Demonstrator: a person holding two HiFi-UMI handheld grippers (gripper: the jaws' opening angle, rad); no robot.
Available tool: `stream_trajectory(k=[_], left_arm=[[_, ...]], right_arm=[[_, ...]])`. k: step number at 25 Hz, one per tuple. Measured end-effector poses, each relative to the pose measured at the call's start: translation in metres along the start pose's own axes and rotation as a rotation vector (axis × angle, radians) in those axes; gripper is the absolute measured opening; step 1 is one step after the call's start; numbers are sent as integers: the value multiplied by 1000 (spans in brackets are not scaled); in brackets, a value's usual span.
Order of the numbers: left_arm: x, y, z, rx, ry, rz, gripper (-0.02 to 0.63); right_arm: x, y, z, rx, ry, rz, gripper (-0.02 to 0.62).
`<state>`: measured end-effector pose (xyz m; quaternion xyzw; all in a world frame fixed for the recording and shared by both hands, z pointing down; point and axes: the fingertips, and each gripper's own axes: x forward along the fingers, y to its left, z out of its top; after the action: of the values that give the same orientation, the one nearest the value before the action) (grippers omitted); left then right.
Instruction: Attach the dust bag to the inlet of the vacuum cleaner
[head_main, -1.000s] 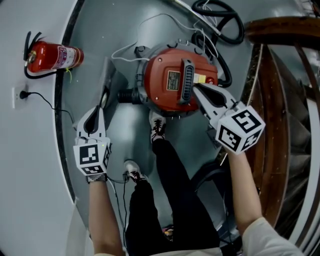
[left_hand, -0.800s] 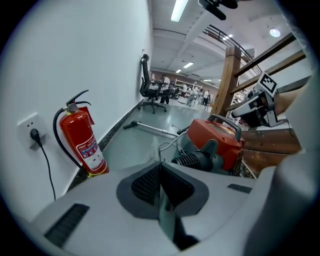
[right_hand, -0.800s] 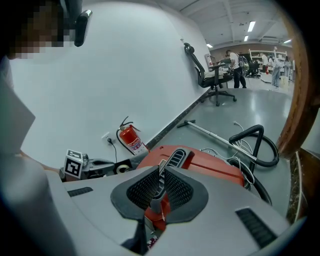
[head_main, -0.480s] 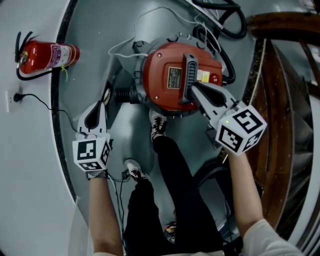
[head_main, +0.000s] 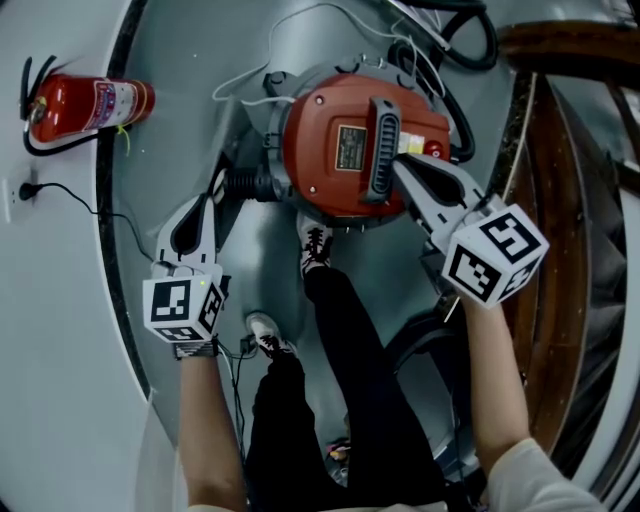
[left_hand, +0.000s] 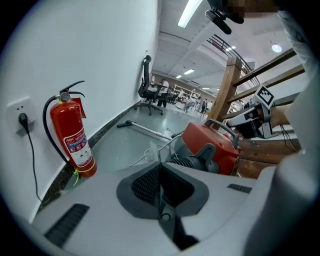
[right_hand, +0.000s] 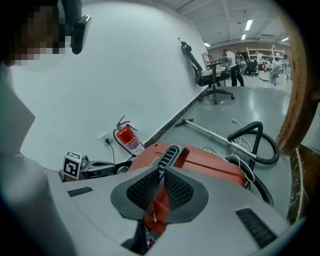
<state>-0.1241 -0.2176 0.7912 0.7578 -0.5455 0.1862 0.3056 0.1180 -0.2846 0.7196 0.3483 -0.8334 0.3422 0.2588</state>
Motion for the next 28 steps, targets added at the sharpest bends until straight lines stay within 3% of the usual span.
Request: stream_trajectory(k=[5, 21, 28], left_arm=[[-1, -5, 11, -43, -31, -9, 6], [-3, -8, 4, -37, -9, -31, 6], [-5, -13, 2, -124, -43, -50, 6]], right_arm=[[0, -1, -1, -14, 6, -8, 32], [0, -2, 1, -31, 4, -36, 31], [1, -1, 1, -35, 13, -37, 31]])
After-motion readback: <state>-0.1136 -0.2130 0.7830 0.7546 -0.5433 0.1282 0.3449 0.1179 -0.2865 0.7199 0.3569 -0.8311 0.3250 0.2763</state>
